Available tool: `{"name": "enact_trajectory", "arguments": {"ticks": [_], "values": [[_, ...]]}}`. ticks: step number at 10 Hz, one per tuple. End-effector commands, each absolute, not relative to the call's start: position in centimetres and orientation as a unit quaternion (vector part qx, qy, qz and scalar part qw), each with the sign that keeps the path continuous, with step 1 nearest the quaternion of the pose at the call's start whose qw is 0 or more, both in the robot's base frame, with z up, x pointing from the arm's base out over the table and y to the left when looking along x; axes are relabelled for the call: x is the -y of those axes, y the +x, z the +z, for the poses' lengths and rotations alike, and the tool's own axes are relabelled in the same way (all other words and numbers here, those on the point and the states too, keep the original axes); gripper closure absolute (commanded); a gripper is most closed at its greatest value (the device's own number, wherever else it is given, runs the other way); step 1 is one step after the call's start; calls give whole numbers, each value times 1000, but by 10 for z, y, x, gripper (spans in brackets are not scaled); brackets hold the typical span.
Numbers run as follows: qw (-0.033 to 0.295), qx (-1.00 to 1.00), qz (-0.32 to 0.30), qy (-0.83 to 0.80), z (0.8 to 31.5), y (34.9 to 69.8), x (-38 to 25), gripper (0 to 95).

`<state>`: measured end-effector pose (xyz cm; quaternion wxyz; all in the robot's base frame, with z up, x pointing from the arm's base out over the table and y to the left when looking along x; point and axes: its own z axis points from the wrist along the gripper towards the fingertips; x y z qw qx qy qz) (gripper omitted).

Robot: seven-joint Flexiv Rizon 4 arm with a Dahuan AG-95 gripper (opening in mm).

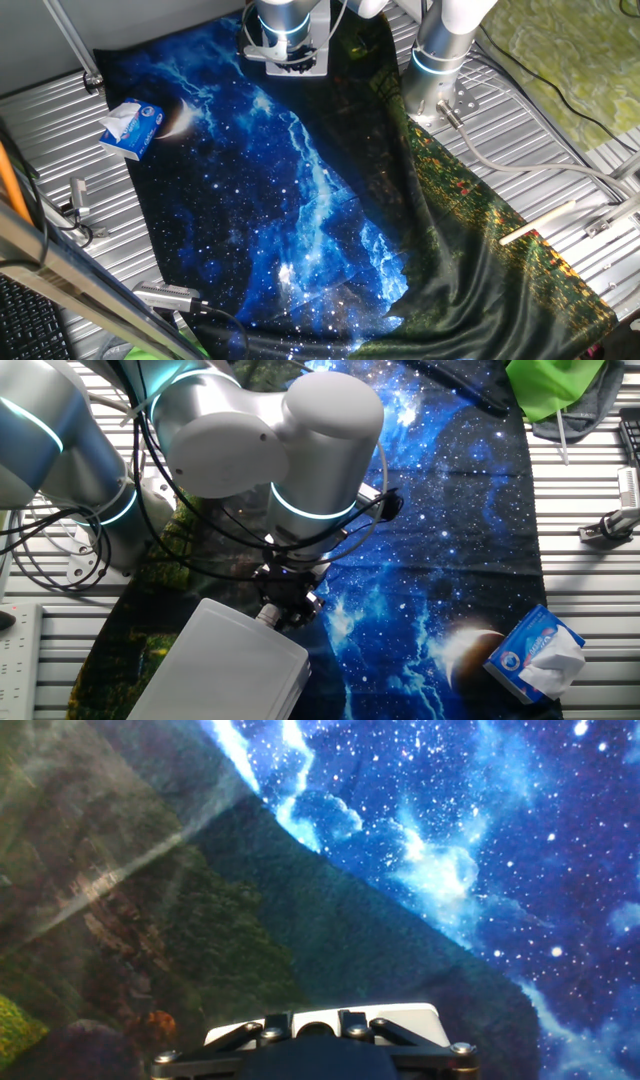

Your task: Grasp the handle and open the drawer

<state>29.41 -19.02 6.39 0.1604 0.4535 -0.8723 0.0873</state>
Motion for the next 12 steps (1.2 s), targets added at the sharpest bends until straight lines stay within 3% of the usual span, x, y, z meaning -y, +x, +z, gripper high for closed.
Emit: {"name": "enact_trajectory", "arguments": {"ticks": [1,12], "values": [[160,874,89,450,63,294,190,950],[157,879,88,442,63,297,189,950]]}}
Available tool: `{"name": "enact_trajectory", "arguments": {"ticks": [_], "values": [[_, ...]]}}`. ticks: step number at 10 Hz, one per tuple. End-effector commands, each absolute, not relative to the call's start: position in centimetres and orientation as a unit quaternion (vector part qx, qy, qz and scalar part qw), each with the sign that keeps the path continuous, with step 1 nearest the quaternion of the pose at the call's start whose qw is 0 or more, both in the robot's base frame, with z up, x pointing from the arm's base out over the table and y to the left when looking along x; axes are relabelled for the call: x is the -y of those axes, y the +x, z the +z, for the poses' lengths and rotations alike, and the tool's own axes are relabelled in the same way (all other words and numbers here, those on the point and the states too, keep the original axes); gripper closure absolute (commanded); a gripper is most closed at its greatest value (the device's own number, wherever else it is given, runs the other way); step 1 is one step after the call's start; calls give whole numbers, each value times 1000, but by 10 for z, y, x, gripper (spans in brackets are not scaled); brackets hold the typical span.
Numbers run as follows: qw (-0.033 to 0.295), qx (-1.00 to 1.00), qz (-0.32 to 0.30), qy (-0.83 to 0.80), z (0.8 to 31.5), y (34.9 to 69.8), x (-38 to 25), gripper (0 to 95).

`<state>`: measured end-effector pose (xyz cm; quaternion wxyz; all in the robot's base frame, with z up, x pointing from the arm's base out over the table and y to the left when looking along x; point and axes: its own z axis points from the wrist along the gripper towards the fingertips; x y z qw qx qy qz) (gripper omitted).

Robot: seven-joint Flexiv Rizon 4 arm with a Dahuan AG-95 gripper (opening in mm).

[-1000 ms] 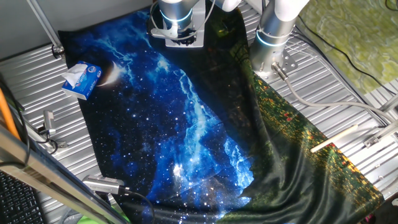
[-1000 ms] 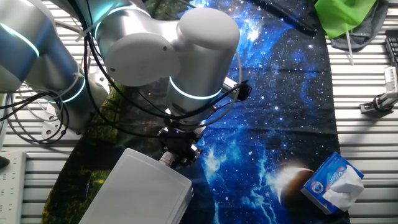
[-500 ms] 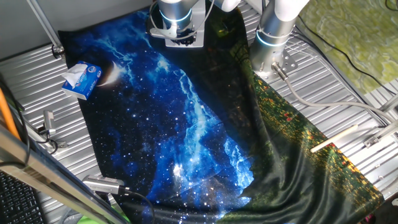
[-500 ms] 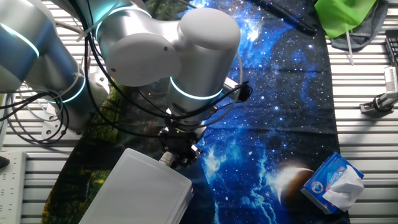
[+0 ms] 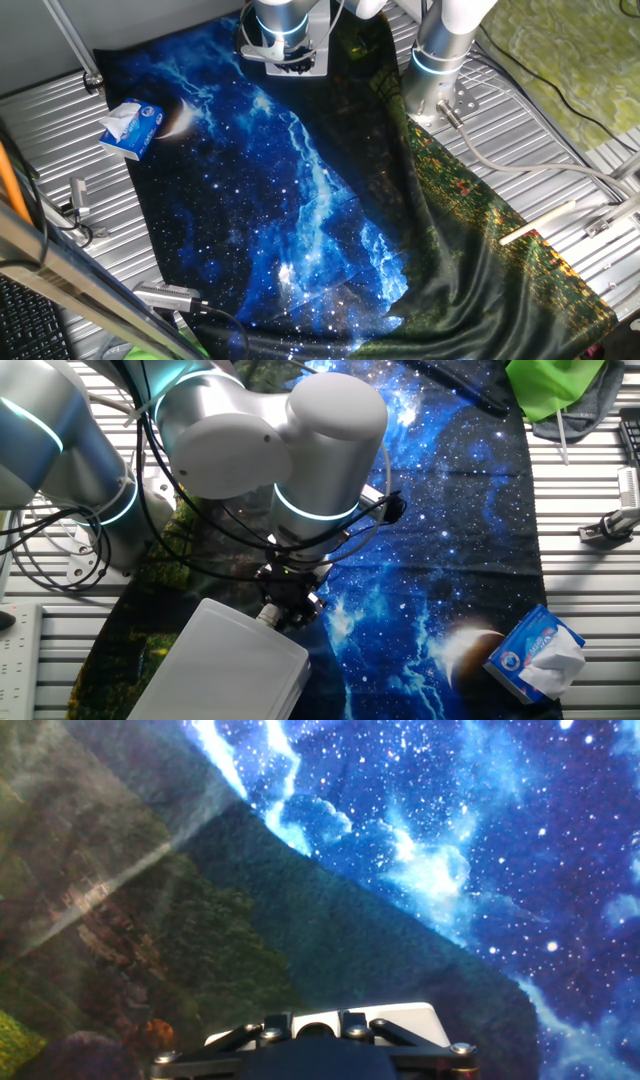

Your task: Grasp the handle and open the drawer

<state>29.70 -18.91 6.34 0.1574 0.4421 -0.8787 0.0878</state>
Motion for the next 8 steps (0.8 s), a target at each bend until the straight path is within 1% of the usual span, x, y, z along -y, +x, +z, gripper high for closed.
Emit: {"name": "enact_trajectory", "arguments": {"ticks": [1,8], "values": [[156,879,88,442,63,297,188,950],[152,884,88,434,62,302,181,950]]}}
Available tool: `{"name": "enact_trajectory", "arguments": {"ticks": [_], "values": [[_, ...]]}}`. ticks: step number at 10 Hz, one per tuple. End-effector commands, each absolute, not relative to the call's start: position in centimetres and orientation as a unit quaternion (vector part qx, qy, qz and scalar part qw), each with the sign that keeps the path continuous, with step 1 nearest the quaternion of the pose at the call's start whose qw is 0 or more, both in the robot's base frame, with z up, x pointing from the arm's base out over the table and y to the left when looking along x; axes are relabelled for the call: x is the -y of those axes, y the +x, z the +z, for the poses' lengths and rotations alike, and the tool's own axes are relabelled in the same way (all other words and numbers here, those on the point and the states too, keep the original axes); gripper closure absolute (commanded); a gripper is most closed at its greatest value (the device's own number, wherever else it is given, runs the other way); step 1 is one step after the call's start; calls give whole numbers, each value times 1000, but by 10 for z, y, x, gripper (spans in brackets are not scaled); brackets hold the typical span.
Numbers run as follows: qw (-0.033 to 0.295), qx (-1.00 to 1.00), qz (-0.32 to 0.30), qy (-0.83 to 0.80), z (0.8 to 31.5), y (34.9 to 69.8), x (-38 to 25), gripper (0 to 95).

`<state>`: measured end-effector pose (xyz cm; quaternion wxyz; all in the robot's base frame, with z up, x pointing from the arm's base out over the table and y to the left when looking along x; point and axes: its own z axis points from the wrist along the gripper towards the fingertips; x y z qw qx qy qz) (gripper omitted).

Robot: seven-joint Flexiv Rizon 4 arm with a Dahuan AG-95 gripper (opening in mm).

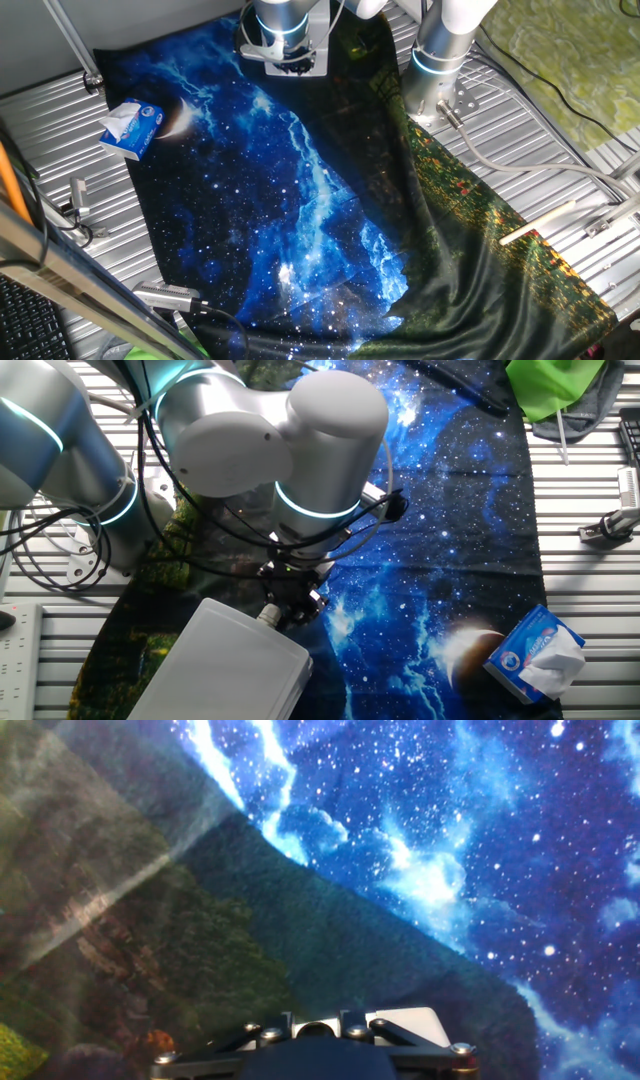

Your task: Grasp the handle and open the drawer

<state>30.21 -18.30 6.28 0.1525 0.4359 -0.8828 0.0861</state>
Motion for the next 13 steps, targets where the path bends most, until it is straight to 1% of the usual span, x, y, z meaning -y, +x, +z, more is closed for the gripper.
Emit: {"name": "enact_trajectory", "arguments": {"ticks": [1,13], "values": [[154,883,91,434,62,303,180,950],[153,888,89,425,65,313,169,950]]}}
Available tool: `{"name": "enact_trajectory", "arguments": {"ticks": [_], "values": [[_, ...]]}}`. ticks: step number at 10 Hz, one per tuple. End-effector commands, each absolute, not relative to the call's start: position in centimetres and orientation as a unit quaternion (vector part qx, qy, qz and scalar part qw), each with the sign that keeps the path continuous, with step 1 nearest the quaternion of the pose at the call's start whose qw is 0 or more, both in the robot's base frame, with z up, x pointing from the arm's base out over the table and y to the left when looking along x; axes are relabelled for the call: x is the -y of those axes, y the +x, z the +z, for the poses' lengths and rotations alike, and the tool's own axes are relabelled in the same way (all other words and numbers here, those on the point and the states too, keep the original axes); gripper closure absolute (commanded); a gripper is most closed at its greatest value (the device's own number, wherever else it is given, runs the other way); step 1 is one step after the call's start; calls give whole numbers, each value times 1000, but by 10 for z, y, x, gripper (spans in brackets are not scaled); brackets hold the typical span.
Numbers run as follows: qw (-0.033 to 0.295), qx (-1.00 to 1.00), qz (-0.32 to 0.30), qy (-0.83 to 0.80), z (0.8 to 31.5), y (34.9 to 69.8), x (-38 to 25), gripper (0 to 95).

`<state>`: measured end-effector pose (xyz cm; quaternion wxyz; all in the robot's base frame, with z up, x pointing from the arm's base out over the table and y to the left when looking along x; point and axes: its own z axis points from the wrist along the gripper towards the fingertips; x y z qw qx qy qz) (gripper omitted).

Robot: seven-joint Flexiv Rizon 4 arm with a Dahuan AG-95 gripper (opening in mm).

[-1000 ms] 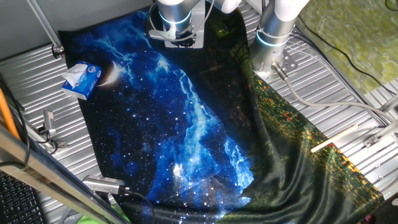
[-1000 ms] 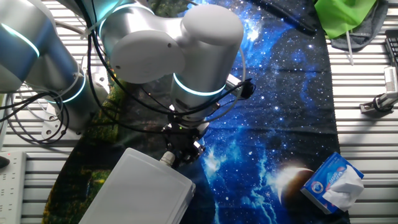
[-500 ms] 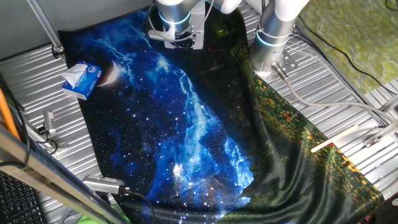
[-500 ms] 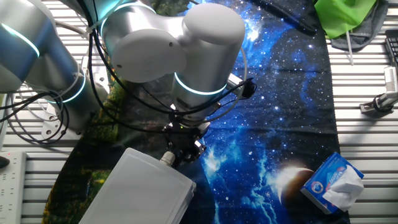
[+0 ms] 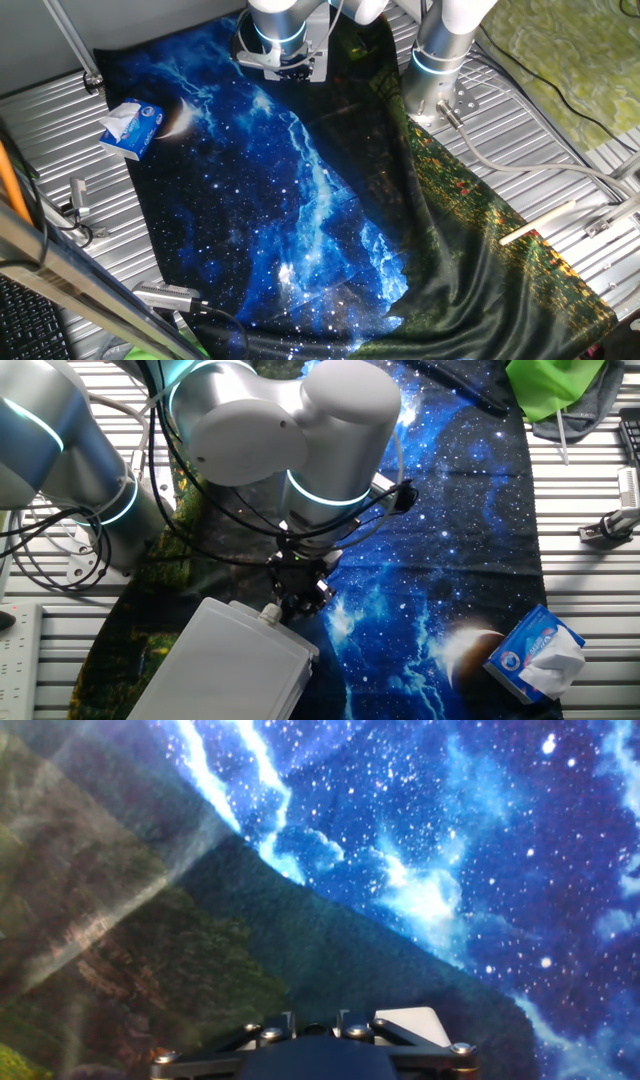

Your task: Grasp the handle and open the drawer

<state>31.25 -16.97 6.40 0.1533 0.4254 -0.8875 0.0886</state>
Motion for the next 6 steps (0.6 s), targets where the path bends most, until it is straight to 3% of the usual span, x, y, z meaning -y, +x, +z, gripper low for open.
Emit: {"name": "enact_trajectory", "arguments": {"ticks": [1,6], "values": [[153,889,88,423,65,314,168,950],[153,891,89,418,65,320,162,950]]}}
